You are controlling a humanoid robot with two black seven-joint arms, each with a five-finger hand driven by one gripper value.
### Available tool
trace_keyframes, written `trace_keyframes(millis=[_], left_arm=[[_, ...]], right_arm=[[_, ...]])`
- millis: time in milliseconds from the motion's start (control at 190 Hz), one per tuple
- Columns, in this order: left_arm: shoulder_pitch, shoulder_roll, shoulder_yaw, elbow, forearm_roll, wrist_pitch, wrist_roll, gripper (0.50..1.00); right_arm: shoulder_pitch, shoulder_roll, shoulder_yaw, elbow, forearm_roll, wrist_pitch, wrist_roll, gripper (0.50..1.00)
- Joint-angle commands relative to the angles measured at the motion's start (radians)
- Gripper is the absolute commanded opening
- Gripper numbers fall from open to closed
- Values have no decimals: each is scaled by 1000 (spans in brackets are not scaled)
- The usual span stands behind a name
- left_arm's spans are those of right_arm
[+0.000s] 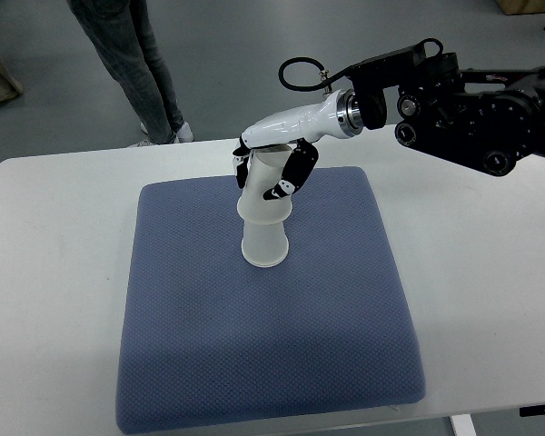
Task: Stack paper cups
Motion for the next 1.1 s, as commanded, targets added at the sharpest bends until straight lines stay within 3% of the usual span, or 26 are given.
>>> trace_keyframes(millis=[0,399,509,567,751,861,976,1097], left_arm=[[0,0,0,0,1,0,0,1000],[0,0,0,0,1,0,0,1000],[0,0,0,0,1,0,0,1000],[0,0,0,0,1,0,0,1000],[0,0,0,0,1,0,0,1000],[0,0,0,0,-1,0,0,1000],[0,0,0,0,-1,0,0,1000],[0,0,0,0,-1,0,0,1000]], right_arm=[[-7,3,-2,-1,0,-11,0,523],[-33,27,-5,-20,-20,-36,-2,533],[-44,38,-2,-21,-20,-36,-2,586],[-48,40,-2,-21,-20,-36,0,641],[-54,46,-2,-20,-20,-33,0,690],[-54,46,-2,-20,-19,-31,0,752],[-61,46,-3,-21,-20,-31,0,756],[-61,46,-2,-20,-20,-34,0,825]])
